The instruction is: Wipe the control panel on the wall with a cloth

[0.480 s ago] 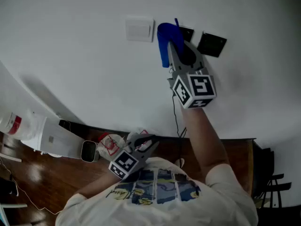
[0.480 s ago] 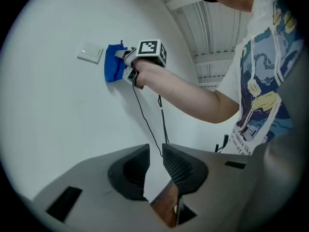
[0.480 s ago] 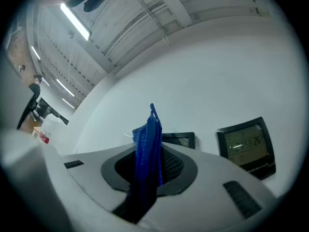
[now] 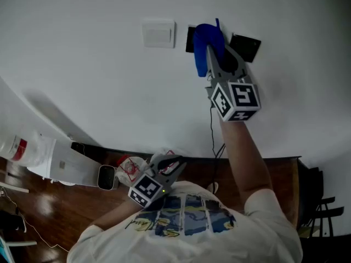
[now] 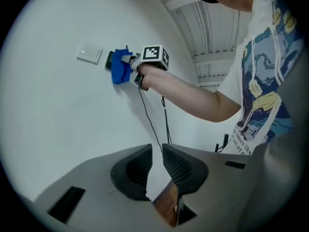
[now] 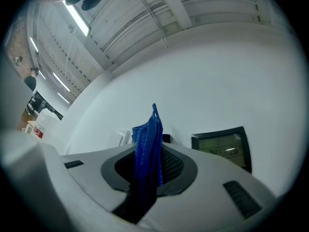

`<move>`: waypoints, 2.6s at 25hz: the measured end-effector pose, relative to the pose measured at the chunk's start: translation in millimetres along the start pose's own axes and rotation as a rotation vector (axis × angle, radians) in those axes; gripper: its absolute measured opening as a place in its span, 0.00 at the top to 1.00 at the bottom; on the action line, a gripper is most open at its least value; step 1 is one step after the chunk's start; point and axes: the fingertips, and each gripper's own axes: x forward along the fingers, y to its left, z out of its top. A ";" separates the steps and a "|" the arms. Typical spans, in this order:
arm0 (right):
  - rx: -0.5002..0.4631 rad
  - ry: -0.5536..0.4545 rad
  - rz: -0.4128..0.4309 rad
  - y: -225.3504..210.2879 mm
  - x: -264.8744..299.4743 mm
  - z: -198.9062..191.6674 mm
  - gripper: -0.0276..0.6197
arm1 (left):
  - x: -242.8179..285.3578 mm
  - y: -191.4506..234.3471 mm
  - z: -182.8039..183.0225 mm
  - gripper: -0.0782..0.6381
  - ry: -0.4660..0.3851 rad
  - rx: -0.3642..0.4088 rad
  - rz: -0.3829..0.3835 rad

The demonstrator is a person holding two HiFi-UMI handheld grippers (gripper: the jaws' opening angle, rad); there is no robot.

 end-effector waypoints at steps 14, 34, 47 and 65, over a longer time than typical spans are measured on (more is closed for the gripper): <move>-0.014 0.005 -0.082 -44.8 -24.7 1.9 0.82 | 14.2 -10.8 2.1 0.81 0.008 0.006 -0.041; -0.048 0.013 -0.221 -126.5 -72.8 8.1 0.82 | 43.9 -26.8 7.0 0.81 0.027 0.009 -0.104; -0.059 0.036 -0.324 -162.7 -99.7 4.4 0.82 | 36.6 -28.6 2.4 0.81 0.039 -0.002 -0.119; 0.009 -0.031 0.004 13.9 -15.8 10.2 0.82 | -16.1 -4.3 -4.7 0.81 0.003 0.001 0.028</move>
